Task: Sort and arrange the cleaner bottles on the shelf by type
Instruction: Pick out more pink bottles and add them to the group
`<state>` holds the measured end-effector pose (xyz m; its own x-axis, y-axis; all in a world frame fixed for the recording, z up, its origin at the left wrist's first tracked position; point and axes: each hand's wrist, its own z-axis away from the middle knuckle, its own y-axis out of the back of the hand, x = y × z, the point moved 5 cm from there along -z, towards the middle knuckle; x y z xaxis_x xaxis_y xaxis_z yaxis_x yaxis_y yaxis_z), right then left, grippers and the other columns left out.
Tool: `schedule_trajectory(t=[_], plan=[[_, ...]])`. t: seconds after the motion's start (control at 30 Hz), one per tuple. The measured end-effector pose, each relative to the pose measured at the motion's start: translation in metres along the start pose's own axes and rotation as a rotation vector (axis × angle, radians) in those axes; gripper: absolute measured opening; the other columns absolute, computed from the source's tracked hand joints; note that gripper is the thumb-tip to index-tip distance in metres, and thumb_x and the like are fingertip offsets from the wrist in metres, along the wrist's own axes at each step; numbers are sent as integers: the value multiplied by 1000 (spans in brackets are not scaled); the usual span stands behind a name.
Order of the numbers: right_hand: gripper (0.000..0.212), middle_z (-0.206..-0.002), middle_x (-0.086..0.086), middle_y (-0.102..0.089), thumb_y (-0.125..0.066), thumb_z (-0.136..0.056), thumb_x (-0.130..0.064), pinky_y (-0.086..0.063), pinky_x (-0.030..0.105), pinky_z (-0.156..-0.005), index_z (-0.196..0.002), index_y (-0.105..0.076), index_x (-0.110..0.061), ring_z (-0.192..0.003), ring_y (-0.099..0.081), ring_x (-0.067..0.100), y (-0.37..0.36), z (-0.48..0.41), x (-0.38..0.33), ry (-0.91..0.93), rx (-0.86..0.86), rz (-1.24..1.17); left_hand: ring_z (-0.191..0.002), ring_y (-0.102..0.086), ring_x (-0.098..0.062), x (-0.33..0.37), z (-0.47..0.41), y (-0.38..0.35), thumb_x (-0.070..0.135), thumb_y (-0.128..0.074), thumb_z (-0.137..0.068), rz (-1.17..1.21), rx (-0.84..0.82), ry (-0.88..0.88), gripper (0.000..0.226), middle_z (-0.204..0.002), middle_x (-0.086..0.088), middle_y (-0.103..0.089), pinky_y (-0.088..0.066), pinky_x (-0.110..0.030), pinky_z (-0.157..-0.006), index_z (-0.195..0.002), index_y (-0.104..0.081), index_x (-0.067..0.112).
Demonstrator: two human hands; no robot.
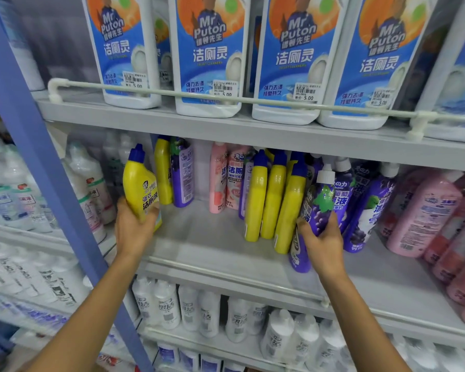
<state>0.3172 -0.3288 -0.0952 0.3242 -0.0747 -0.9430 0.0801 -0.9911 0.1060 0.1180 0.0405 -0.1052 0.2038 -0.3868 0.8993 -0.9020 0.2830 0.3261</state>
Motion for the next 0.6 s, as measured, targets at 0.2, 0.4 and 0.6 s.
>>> schedule_trajectory(t=[0.2, 0.4, 0.6], plan=[[48, -127, 9, -67, -73, -95, -19, -50, 26, -89, -138, -50, -13, -112, -65, 25, -1, -1, 4, 1, -1, -7, -150, -29, -18, 51, 56, -18, 56, -61, -95, 76, -5, -186, 80, -163, 1, -32, -28, -41, -121, -158, -24, 23], [52, -125, 5, -67, -73, -95, -22, -52, 10, -78, -140, -49, -15, -110, -66, 20, 1, -1, 4, 4, -18, -11, -130, -46, 5, 110, 86, -107, 60, -66, -90, 222, -468, -131, 78, -141, 25, -48, -37, -24, -113, -155, -38, 27], [51, -125, 0, -69, -73, -95, -21, -54, 41, -102, -140, -49, -17, -111, -67, 16, 1, 0, 3, 28, -35, 2, -112, -64, -22, 135, 80, -175, 40, -78, -80, 161, -426, -118, 61, -120, -2, -69, -53, -39, -97, -132, -57, 16]])
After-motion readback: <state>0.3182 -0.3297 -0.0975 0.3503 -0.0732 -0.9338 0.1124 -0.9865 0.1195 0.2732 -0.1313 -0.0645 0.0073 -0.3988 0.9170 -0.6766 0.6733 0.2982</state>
